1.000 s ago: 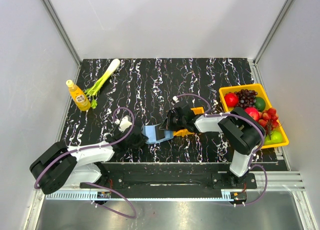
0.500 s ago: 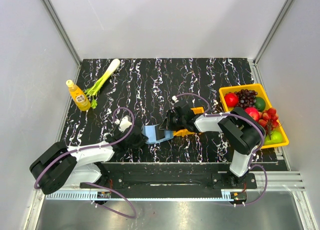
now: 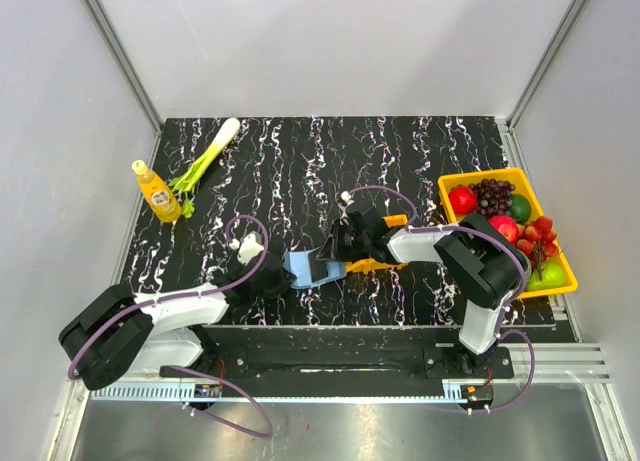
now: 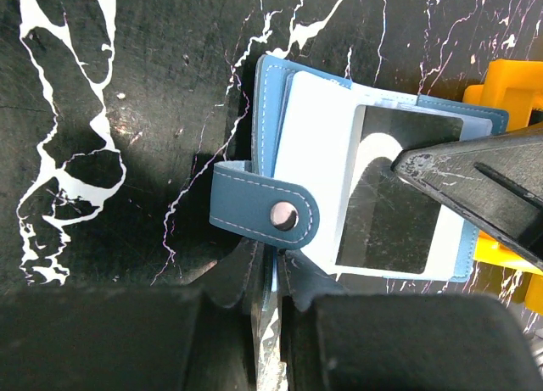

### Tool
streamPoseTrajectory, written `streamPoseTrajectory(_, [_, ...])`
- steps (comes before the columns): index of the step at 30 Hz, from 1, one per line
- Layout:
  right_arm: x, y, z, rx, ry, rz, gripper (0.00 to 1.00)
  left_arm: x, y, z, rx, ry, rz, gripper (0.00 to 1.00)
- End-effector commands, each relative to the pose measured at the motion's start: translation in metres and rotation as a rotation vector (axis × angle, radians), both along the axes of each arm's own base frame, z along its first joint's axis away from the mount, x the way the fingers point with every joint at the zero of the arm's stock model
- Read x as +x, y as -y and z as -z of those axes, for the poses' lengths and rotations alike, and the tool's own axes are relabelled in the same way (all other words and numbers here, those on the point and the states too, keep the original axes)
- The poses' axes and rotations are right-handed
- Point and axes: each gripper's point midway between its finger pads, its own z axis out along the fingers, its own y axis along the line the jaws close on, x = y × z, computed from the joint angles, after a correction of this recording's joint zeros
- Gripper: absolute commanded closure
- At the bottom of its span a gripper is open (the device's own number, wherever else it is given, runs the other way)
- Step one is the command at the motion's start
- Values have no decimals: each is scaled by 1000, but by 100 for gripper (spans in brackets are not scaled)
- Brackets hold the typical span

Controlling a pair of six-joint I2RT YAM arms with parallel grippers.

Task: Put the credit cards into the card holder
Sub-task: Insert the credit card into the card holder.

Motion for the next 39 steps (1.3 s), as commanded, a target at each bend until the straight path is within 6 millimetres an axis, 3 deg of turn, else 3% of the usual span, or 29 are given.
streamPoseTrajectory(1, [-24,3,21,-48,-92,-57,89,-16,-29,27,140,-70,-14,90])
streamPoseTrajectory(7, [-24,8,33,-110,-104,-42,83,-17,-30,28,135,-74,-18,90])
streamPoseTrajectory(16, [-14,24,14,-172,-24,15,59,-18,-32,27,134,-71,-26,90])
streamPoseTrajectory(20, [-11,30,8,-192,0,23,59,-18,-32,27,133,-70,-27,91])
streamPoseTrajectory(22, [-10,29,6,-192,11,21,64,-18,-32,27,133,-71,-27,91])
streamPoseTrajectory(27, [-18,26,11,-180,-20,-19,94,-18,-32,27,134,-69,-27,91])
streamPoseTrajectory(29, [-20,24,12,-167,-36,-21,99,-18,-32,28,135,-70,-25,91])
streamPoseTrajectory(39, [-22,8,23,-59,-120,35,100,-19,-32,29,132,-76,-25,91])
